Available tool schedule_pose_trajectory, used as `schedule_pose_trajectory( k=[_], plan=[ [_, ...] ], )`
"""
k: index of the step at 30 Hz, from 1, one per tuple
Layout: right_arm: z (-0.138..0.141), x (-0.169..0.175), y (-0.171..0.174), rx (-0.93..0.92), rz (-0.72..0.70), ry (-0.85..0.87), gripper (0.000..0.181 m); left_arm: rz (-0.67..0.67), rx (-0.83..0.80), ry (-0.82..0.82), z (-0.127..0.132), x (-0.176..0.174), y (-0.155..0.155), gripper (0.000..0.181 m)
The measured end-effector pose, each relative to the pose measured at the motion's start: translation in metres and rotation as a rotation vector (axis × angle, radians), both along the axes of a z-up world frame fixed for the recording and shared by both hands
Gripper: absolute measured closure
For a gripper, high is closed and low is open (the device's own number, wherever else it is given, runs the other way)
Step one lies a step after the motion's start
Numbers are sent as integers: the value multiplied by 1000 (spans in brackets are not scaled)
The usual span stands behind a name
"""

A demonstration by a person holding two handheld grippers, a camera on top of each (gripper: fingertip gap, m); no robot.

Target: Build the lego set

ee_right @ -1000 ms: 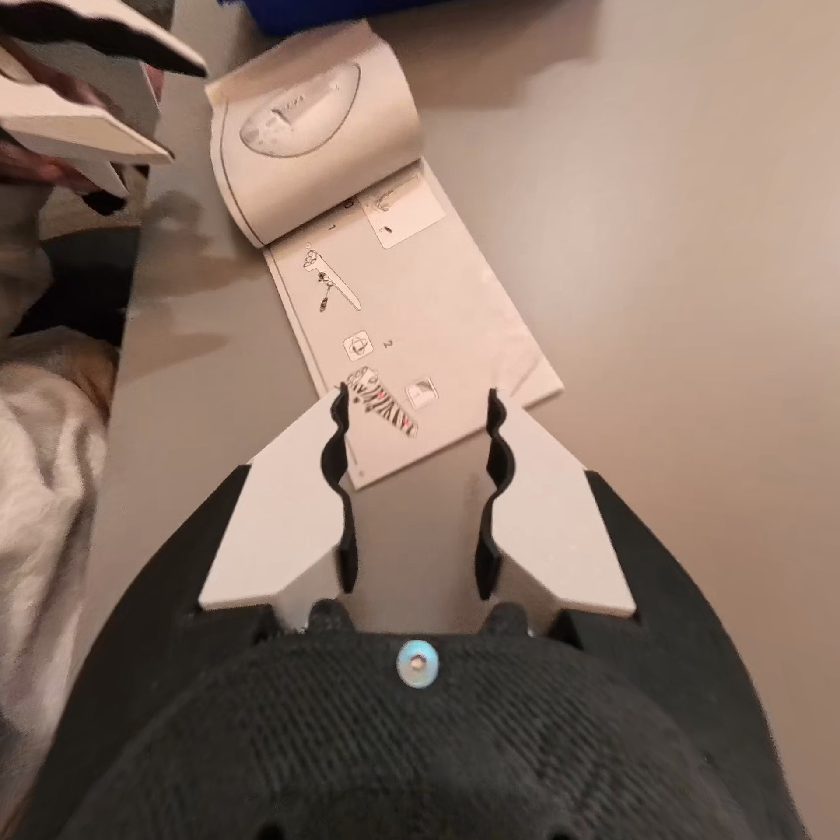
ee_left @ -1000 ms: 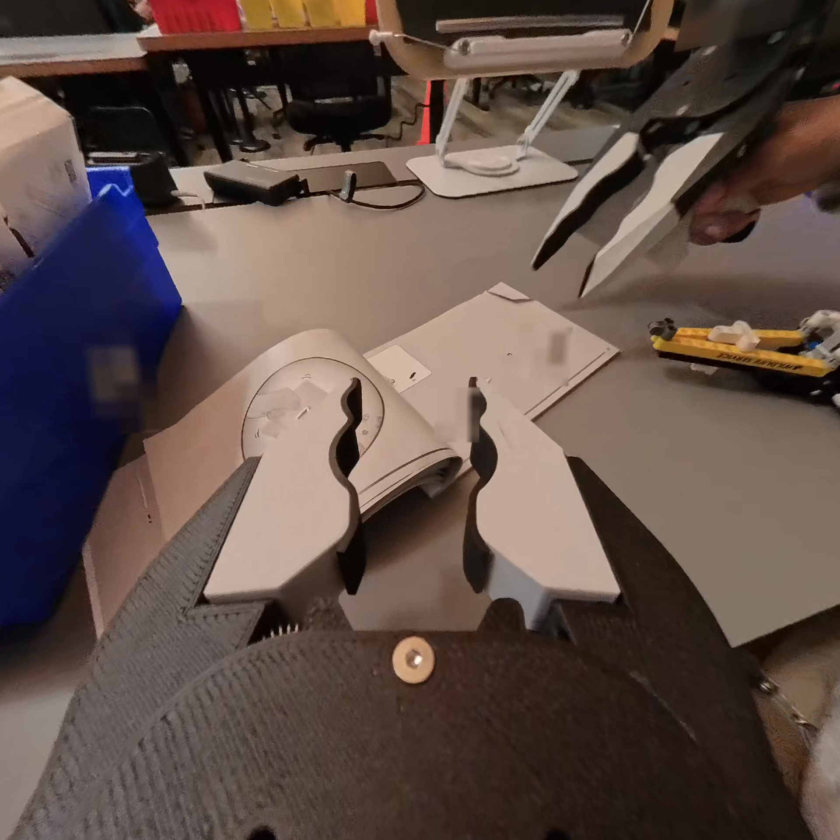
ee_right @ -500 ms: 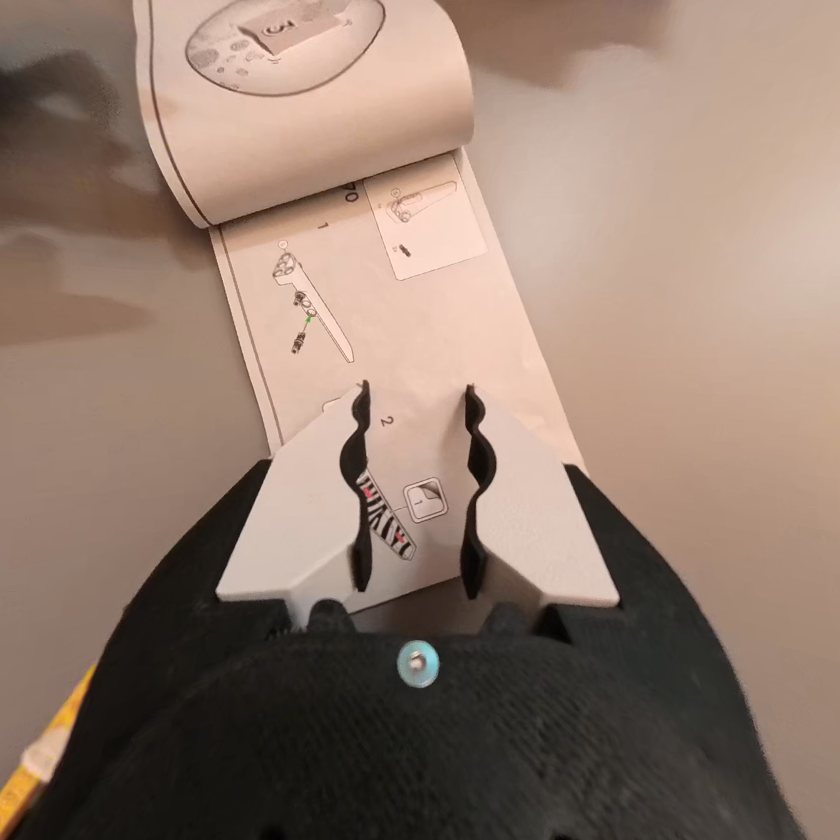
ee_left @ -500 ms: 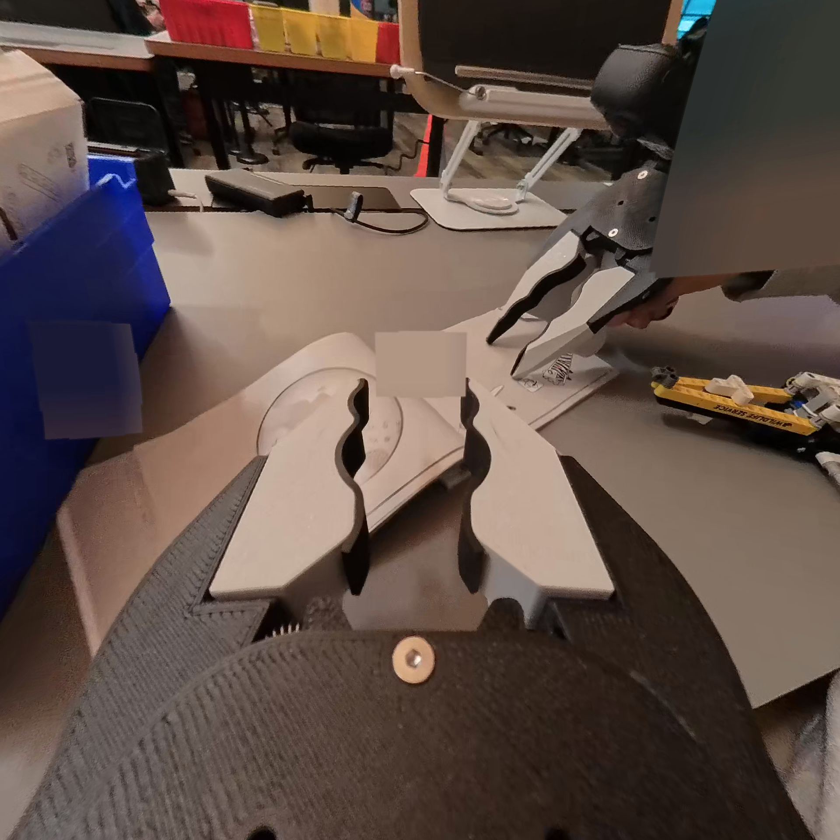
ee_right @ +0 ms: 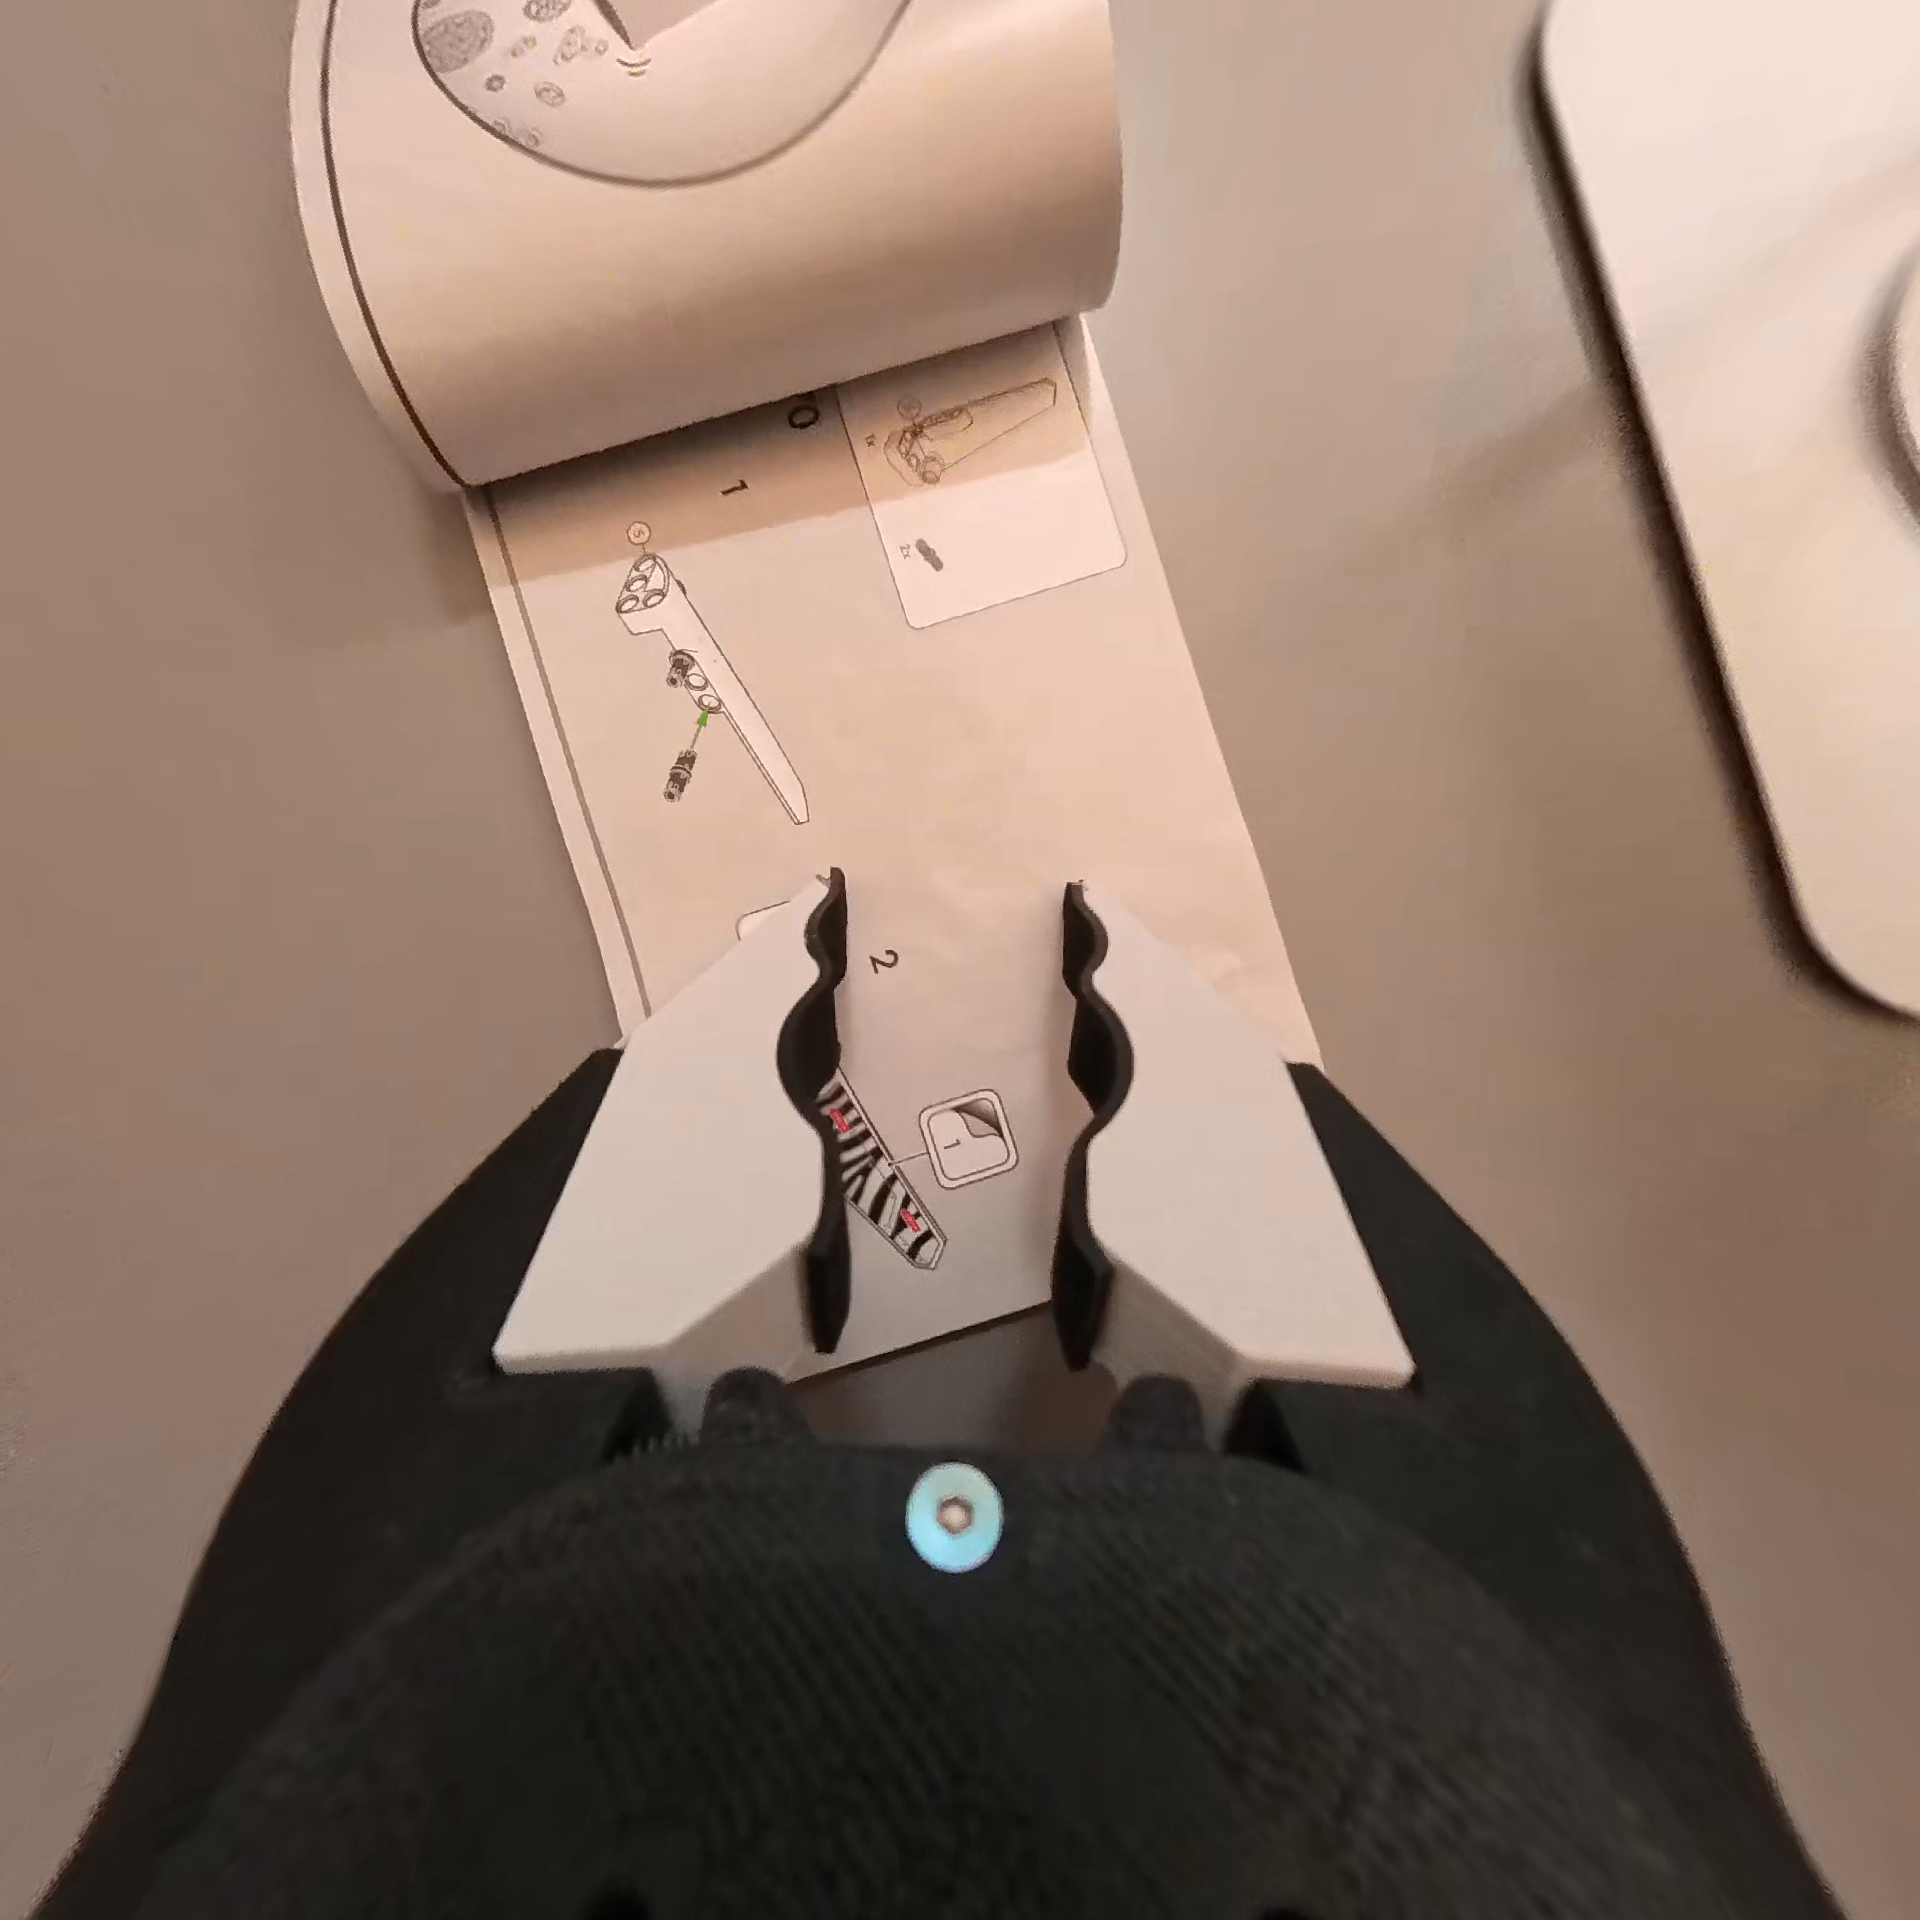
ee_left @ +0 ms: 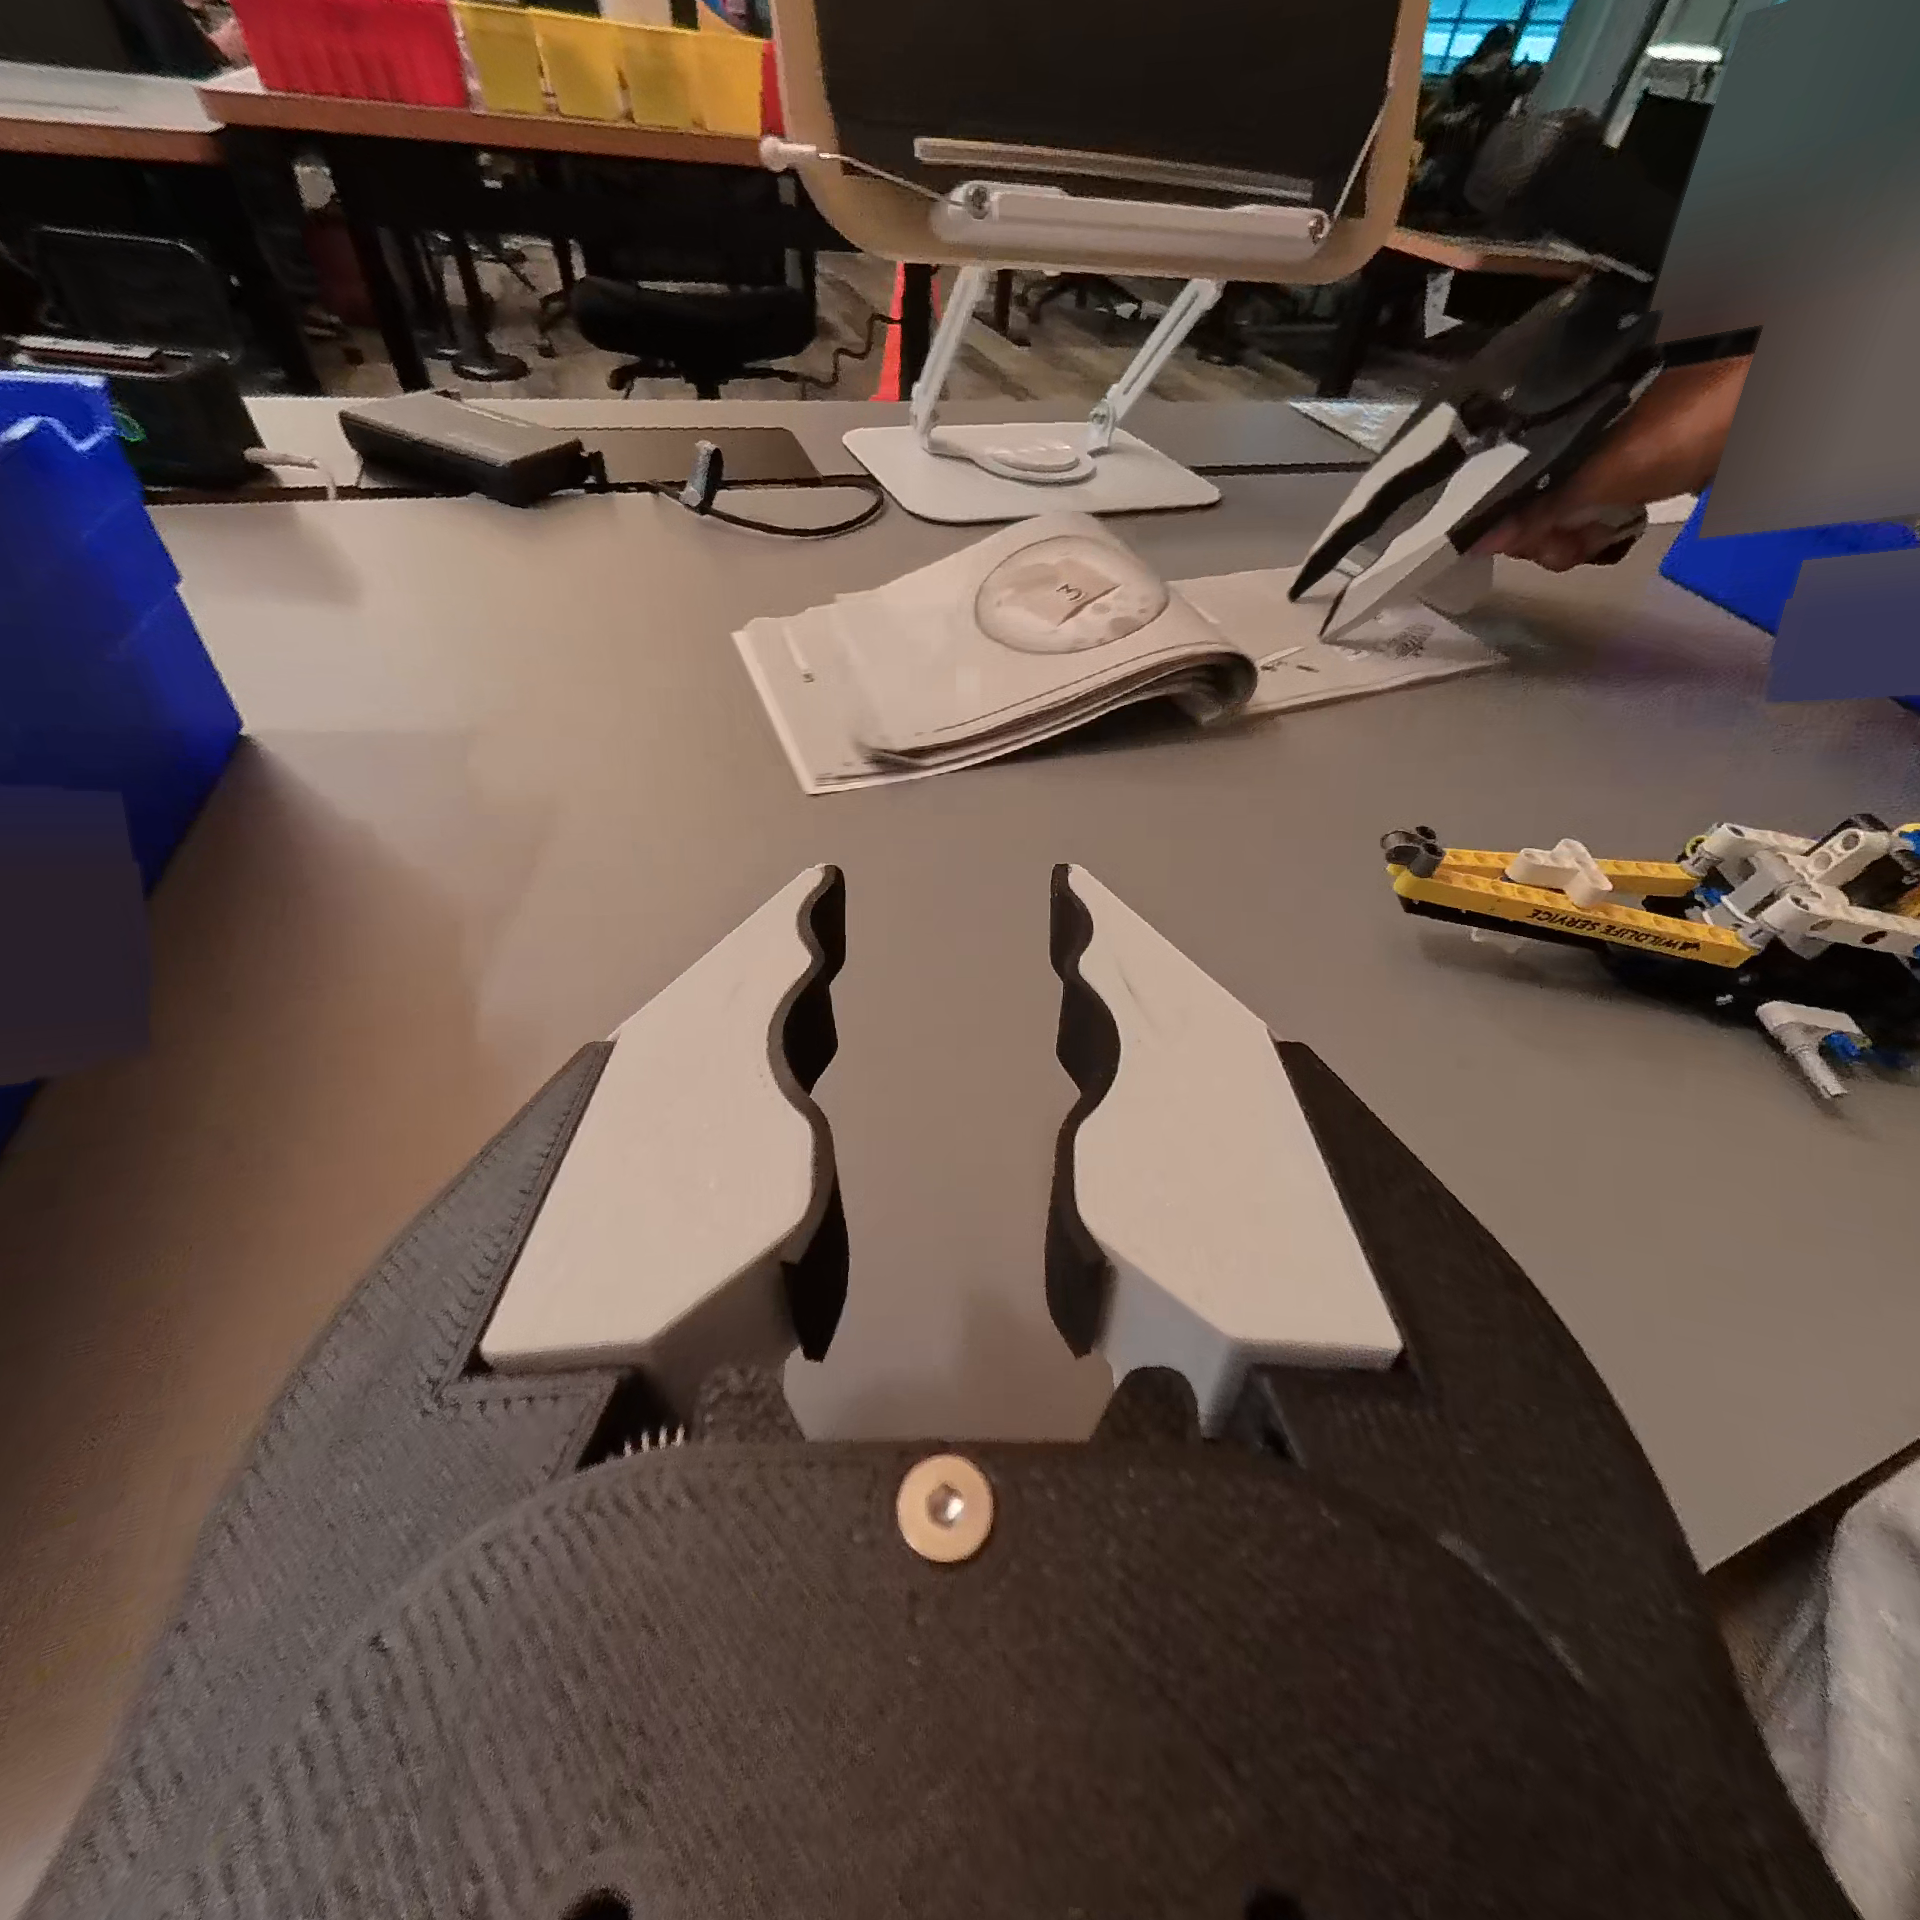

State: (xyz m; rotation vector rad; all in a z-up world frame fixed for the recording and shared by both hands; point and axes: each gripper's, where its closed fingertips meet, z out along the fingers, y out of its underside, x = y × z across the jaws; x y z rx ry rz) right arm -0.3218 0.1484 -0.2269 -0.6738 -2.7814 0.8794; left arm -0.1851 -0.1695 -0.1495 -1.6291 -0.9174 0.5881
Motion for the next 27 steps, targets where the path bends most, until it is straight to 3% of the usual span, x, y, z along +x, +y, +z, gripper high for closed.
schedule_pose_trajectory(
  k=[4,6,10,15,21,27],
  plan=[
    [0,-4,40,5,-31,-10,141,-43,-23,-5,-1,4,15,142],
    [4,-11,45,15,-101,-25,153,-56,-38,1,0,4,21,142],
    [39,-15,-8,-236,-120,3,157,-75,-36,3,2,0,34,143],
    [35,-11,-66,-266,-77,-28,159,-113,-41,5,5,-5,54,143],
    [14,-24,-84,-214,-115,-68,181,-122,-51,0,2,-10,60,144],
    [2,-27,-95,-156,-94,-20,181,-138,40,-61,-3,-16,64,145]
  ],
)
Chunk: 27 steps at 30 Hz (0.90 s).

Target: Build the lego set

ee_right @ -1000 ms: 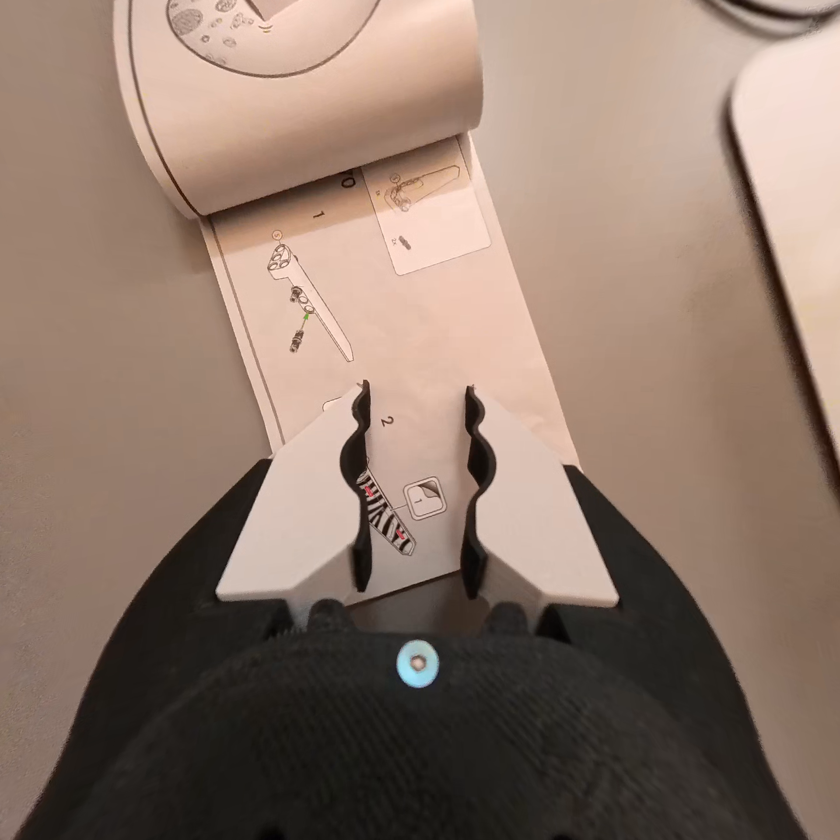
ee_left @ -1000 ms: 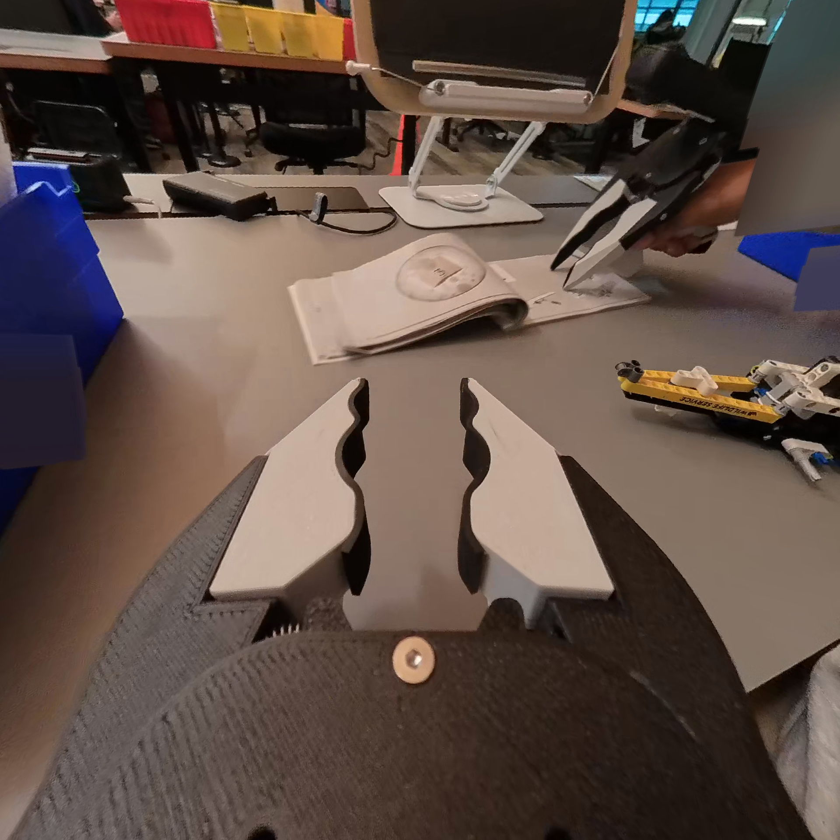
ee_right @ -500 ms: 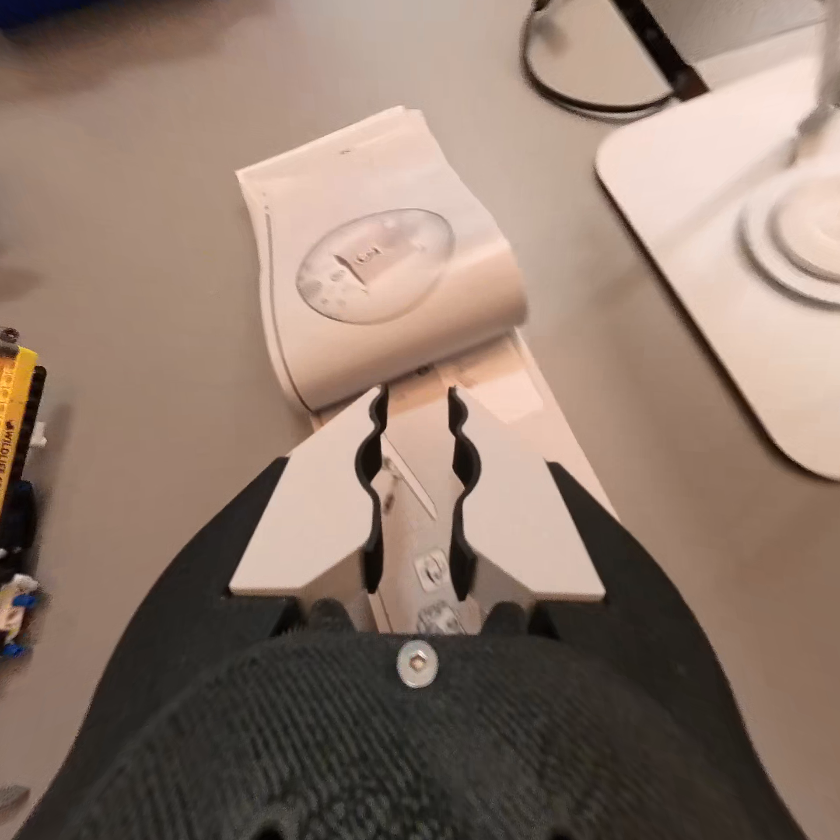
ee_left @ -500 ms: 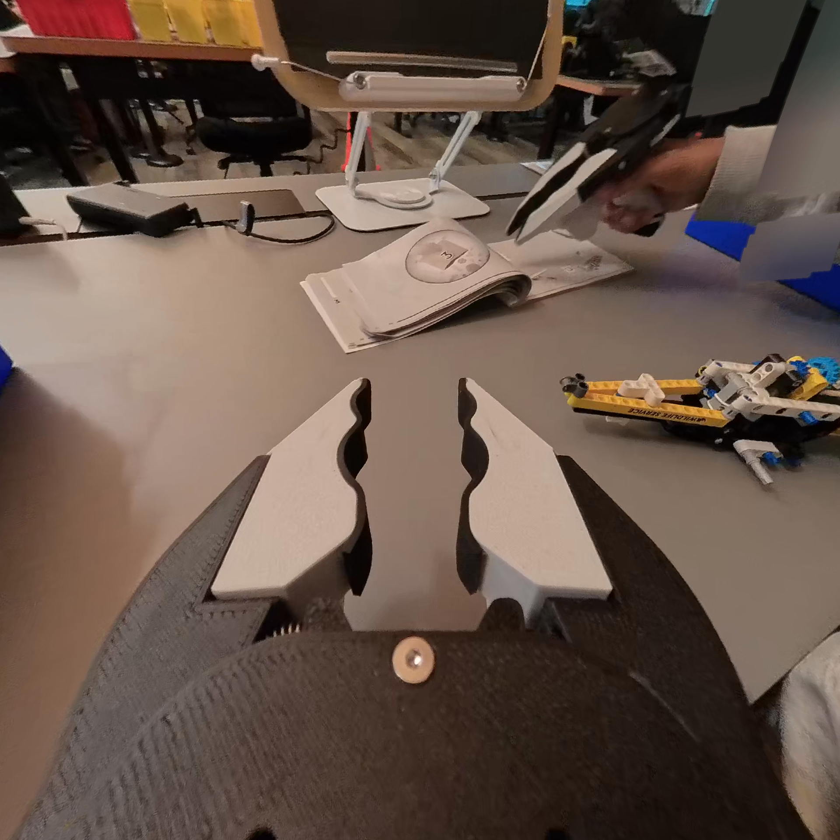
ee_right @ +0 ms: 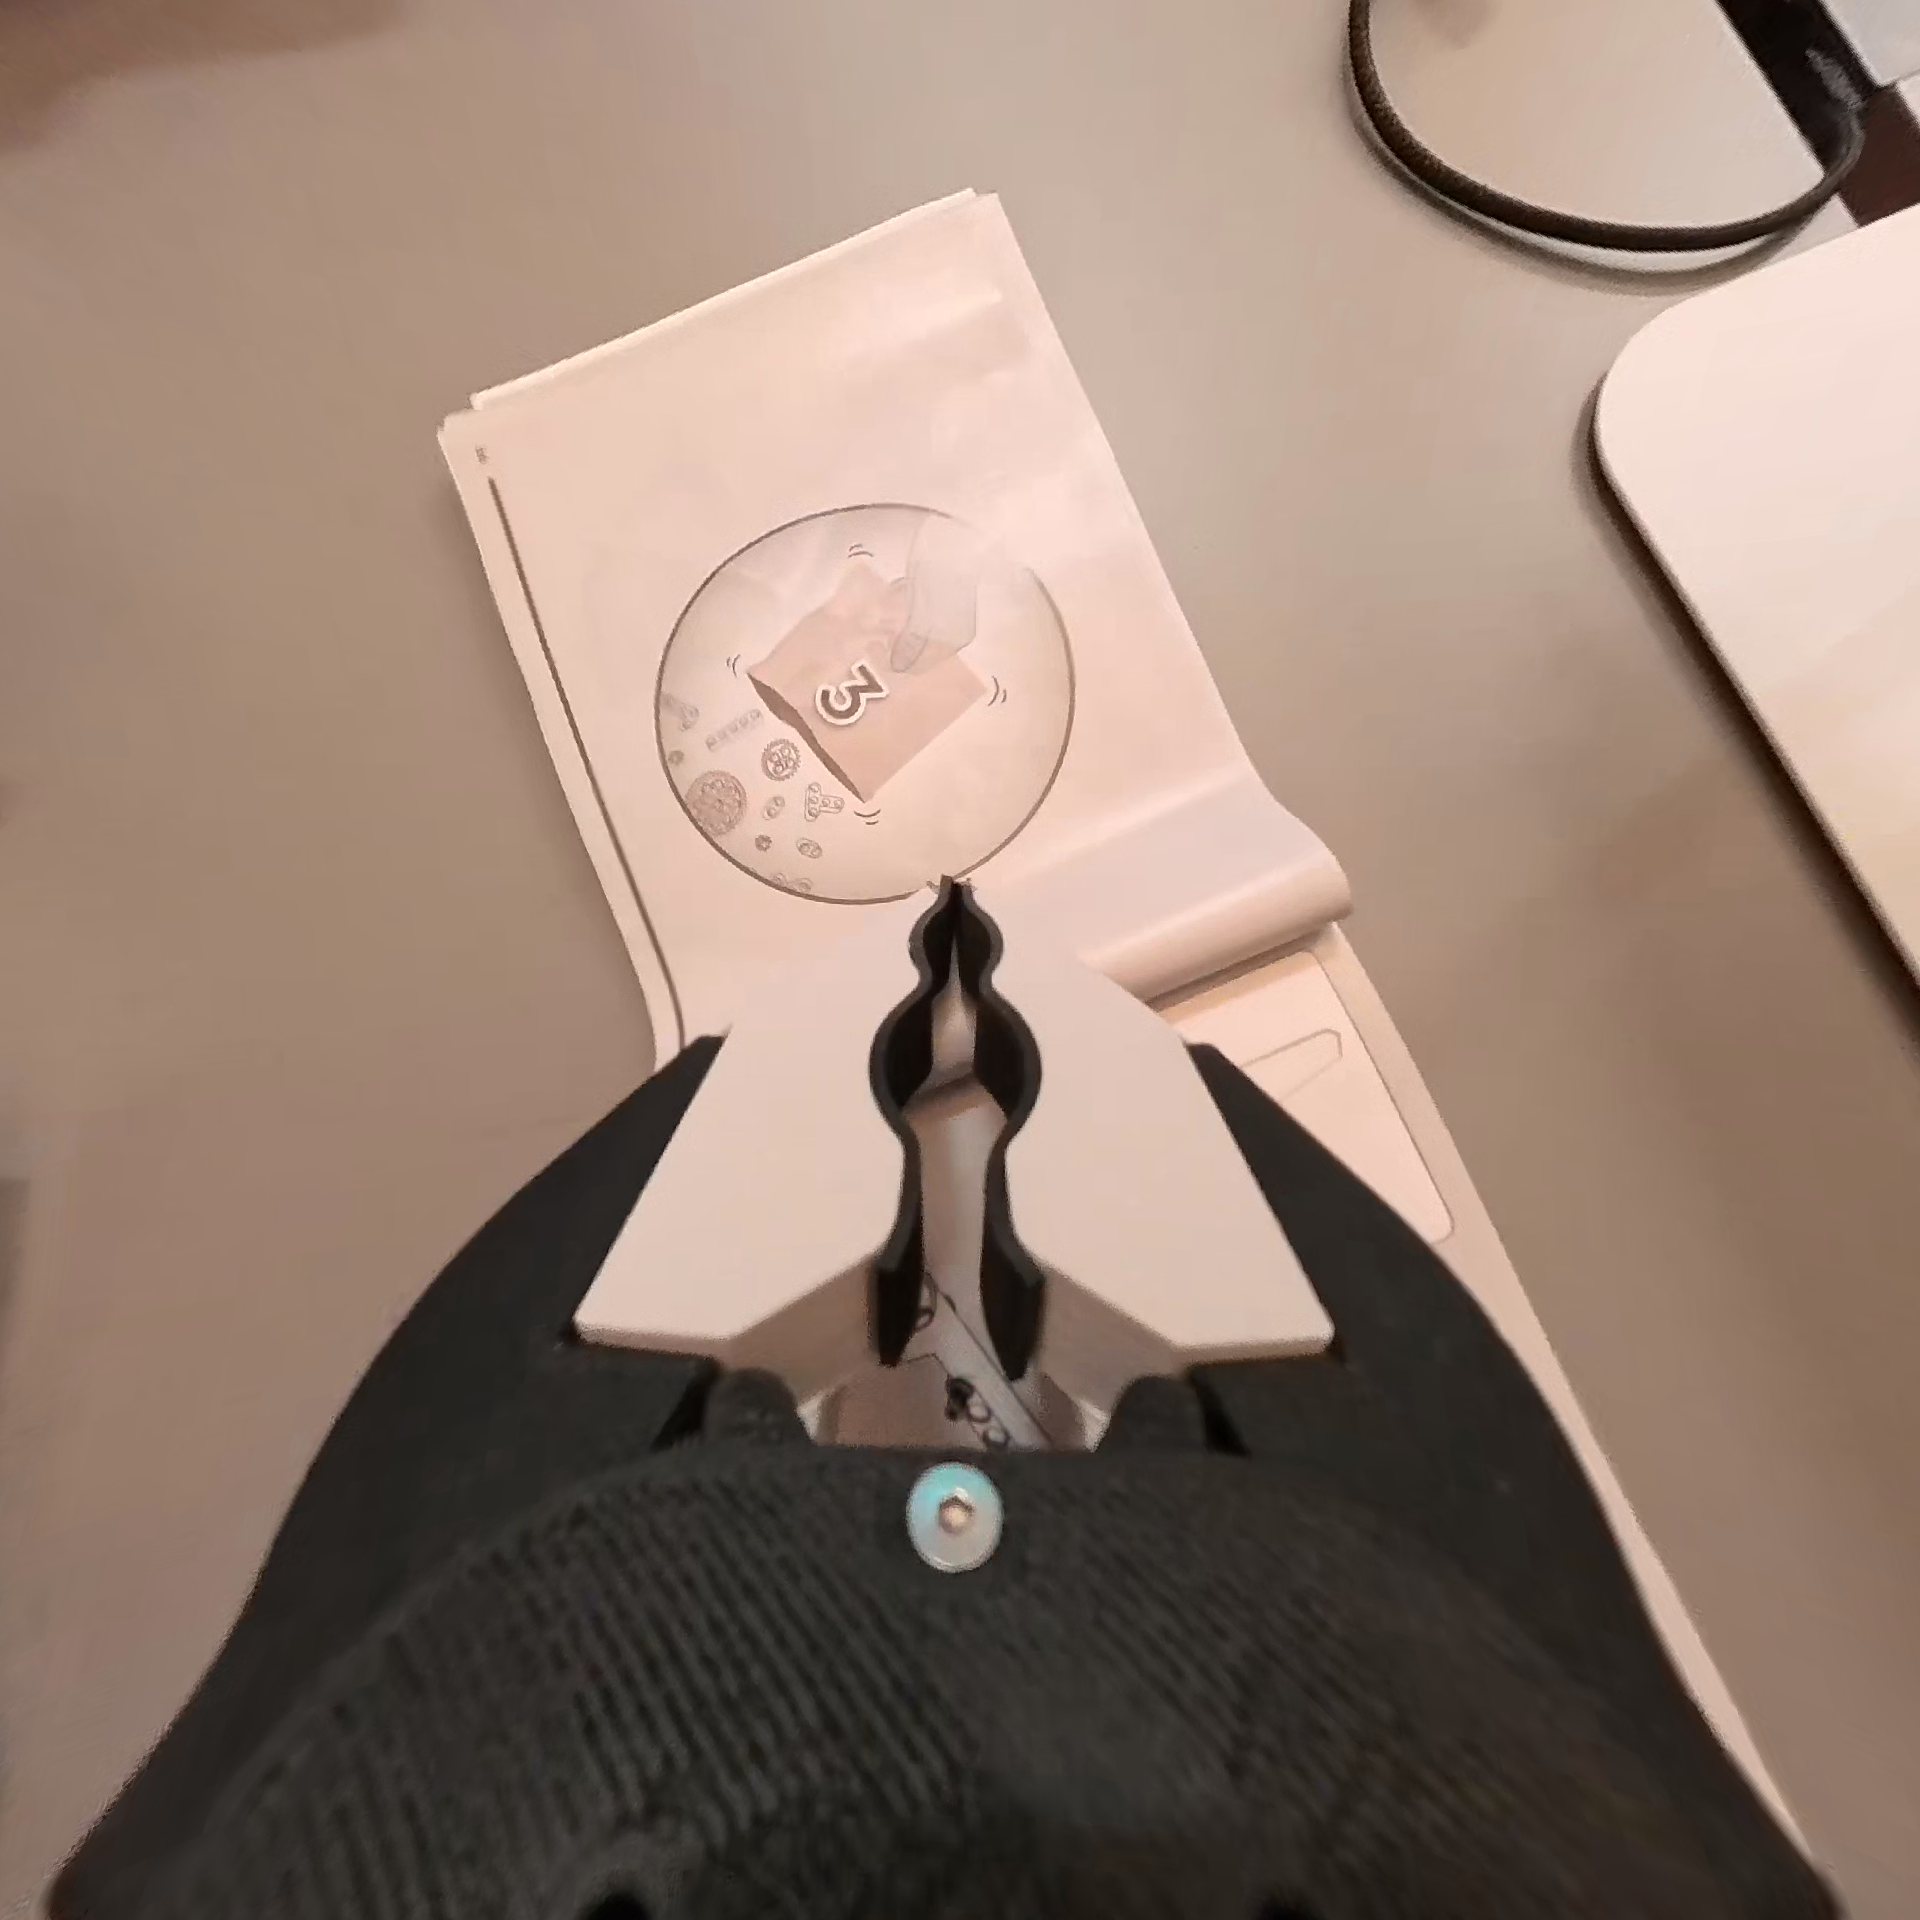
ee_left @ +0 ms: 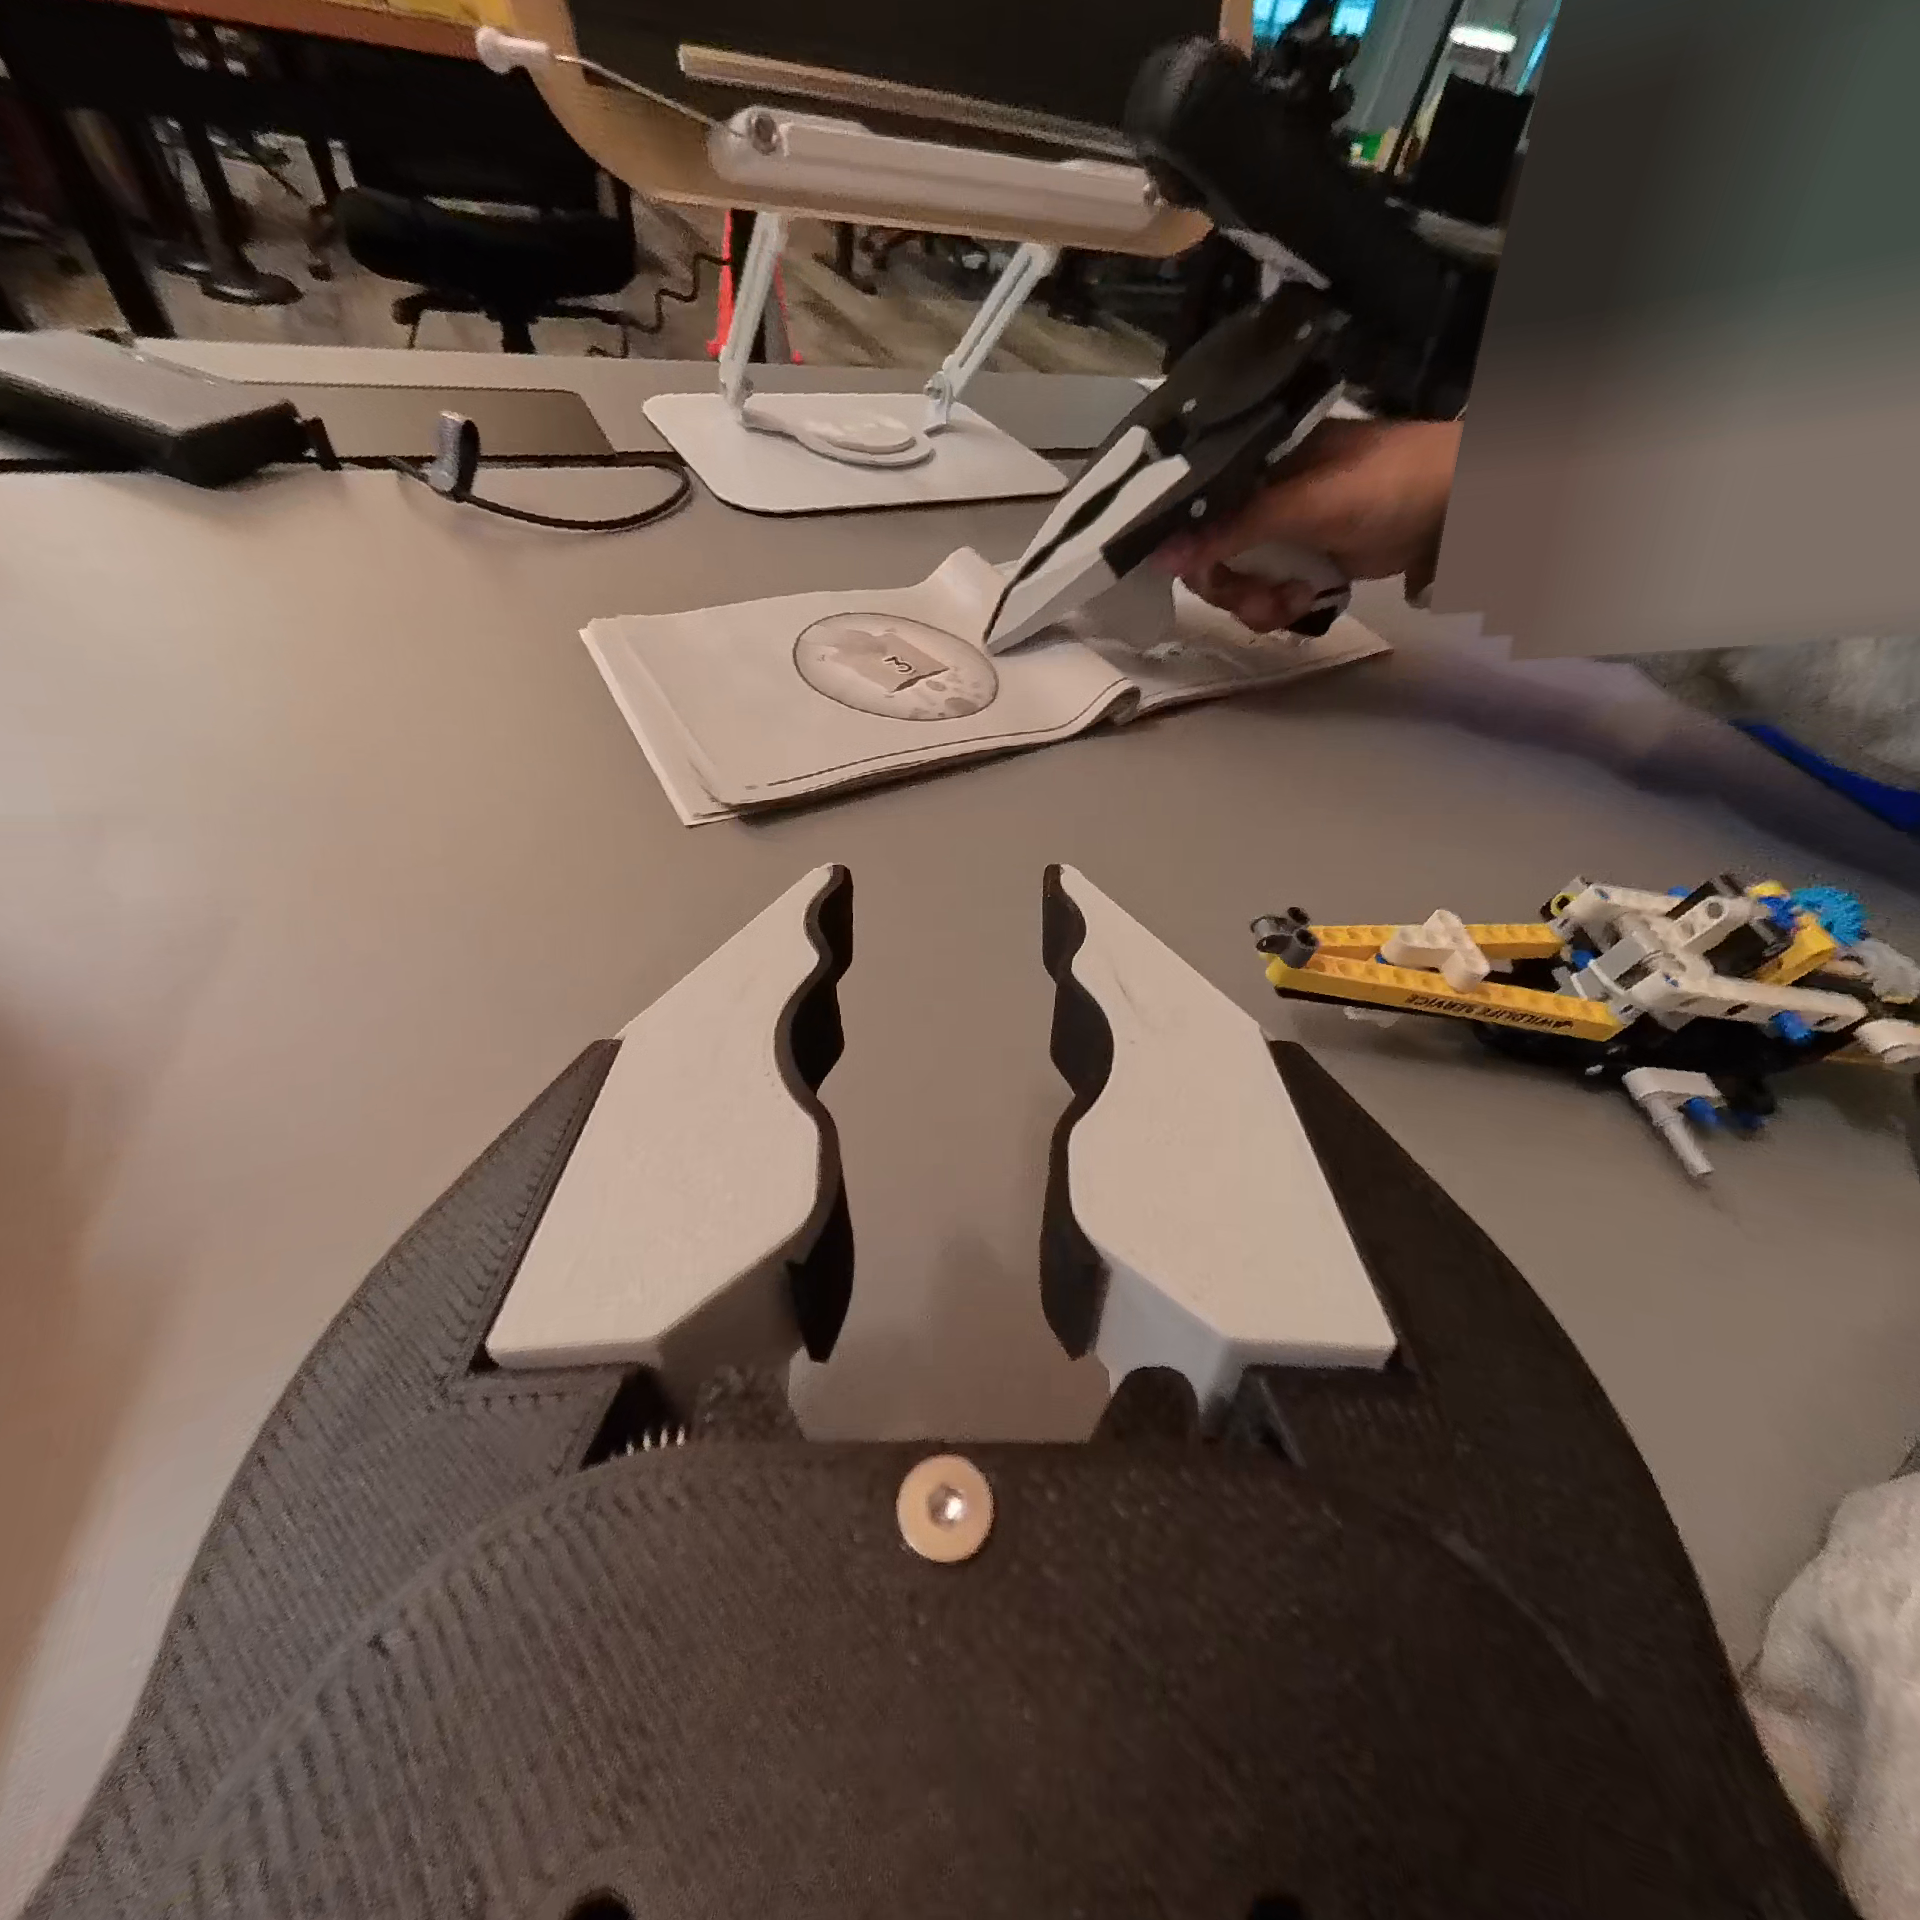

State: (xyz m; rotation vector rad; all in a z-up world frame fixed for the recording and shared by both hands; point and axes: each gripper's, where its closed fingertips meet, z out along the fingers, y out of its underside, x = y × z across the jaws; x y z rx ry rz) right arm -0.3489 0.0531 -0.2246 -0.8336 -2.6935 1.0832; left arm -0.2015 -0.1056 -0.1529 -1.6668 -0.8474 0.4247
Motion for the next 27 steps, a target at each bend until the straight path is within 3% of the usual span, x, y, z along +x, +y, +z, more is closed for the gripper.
schedule_pose_trajectory(
  k=[10,15,21,27],
  plan=[
    [3,-4,-6,25,-11,56,181,-18,34,20,5,-4,12,145],
    [46,5,11,-36,-78,136,173,-24,54,29,11,2,14,145],
    [92,80,52,-68,-160,220,163,-34,69,29,12,13,18,145],
    [87,182,84,-60,-261,228,150,-76,58,32,12,24,33,145]
  ],
)
